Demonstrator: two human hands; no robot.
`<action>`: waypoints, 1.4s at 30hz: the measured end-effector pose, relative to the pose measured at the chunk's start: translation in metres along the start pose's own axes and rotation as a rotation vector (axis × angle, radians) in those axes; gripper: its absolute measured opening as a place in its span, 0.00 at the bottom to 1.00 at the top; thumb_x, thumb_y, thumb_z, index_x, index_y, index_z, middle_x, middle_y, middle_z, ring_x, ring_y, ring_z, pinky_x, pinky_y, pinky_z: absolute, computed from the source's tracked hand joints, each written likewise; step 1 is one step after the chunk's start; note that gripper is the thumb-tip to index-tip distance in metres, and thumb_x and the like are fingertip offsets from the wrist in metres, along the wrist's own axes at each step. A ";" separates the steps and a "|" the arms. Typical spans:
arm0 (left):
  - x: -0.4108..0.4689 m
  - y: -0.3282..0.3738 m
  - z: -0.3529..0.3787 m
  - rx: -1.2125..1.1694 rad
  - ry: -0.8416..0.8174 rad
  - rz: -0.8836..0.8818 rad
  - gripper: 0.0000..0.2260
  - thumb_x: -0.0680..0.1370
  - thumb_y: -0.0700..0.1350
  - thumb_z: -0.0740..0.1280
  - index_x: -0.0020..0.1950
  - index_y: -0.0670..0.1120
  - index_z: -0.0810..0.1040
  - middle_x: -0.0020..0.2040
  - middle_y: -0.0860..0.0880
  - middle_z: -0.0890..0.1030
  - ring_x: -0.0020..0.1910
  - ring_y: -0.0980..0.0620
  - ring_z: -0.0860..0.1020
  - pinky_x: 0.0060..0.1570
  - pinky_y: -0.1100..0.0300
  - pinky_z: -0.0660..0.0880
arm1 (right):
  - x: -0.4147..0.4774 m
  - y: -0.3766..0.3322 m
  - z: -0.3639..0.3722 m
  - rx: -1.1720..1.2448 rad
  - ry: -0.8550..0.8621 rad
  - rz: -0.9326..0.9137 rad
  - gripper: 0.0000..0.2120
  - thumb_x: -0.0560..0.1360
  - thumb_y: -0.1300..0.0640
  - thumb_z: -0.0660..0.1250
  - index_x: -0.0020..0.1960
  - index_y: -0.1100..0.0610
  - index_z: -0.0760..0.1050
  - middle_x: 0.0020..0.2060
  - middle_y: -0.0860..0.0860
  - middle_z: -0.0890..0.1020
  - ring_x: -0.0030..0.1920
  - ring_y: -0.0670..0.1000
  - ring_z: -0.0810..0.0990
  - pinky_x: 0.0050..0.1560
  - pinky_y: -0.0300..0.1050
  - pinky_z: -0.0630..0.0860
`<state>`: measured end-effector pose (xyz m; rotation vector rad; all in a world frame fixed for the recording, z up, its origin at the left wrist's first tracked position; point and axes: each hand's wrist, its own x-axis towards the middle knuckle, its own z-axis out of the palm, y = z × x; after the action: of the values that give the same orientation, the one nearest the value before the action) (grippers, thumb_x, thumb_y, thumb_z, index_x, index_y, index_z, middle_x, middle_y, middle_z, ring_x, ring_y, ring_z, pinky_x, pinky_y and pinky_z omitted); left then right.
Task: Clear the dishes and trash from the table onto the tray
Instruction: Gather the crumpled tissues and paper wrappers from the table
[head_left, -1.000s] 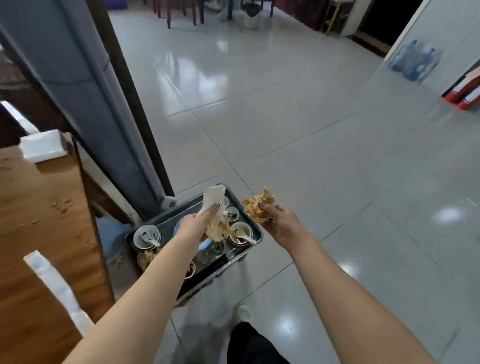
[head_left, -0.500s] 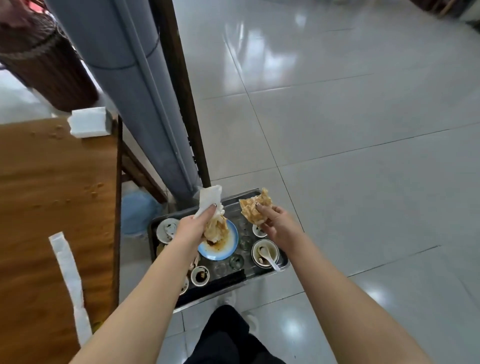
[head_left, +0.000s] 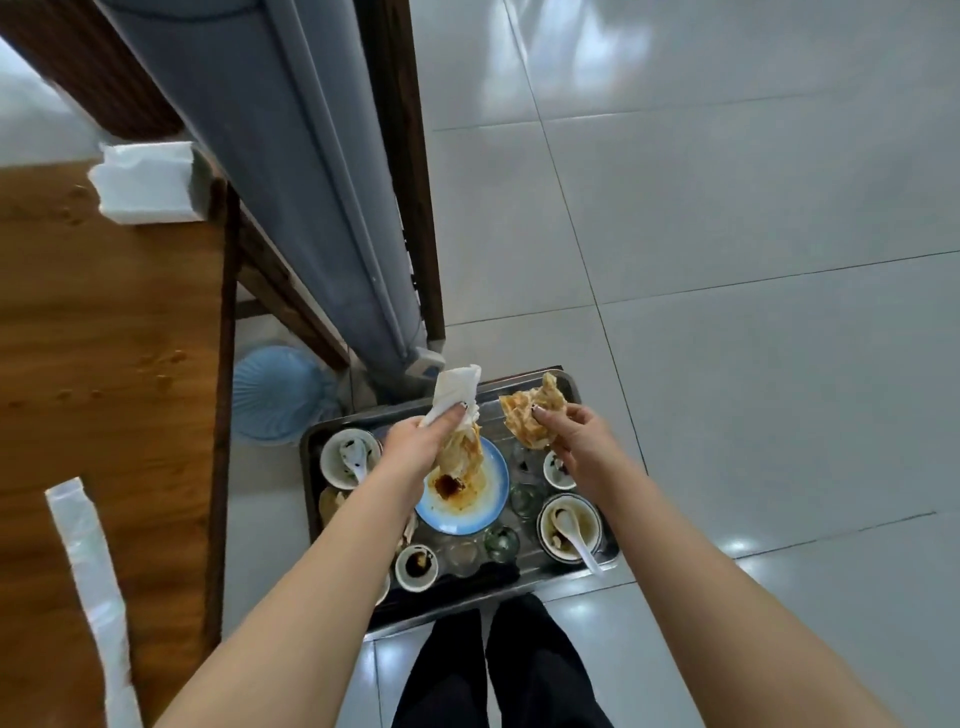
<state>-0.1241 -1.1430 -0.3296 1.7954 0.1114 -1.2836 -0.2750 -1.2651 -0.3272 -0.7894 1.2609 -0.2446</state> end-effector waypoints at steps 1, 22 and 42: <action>0.011 -0.001 0.002 0.002 0.011 -0.006 0.24 0.71 0.58 0.73 0.58 0.42 0.78 0.52 0.45 0.82 0.52 0.45 0.80 0.61 0.46 0.74 | 0.013 0.004 -0.002 -0.035 0.004 0.000 0.11 0.72 0.61 0.72 0.52 0.60 0.75 0.49 0.58 0.83 0.45 0.53 0.82 0.42 0.42 0.77; 0.168 -0.052 0.027 0.099 0.110 0.062 0.17 0.73 0.54 0.72 0.56 0.46 0.80 0.49 0.48 0.82 0.49 0.49 0.80 0.46 0.57 0.74 | 0.182 0.074 -0.003 -0.895 -0.122 -0.197 0.20 0.70 0.51 0.75 0.57 0.52 0.71 0.50 0.48 0.81 0.51 0.48 0.80 0.52 0.44 0.79; 0.186 -0.073 0.016 0.132 0.108 0.084 0.18 0.72 0.54 0.72 0.56 0.45 0.80 0.49 0.47 0.83 0.51 0.47 0.80 0.50 0.54 0.74 | 0.199 0.088 0.000 -1.737 -0.127 -0.501 0.14 0.79 0.42 0.58 0.55 0.47 0.77 0.56 0.45 0.80 0.62 0.49 0.76 0.66 0.64 0.26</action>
<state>-0.0890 -1.1858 -0.5226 1.9611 0.0109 -1.1578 -0.2328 -1.3162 -0.5347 -2.5383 0.8971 0.6319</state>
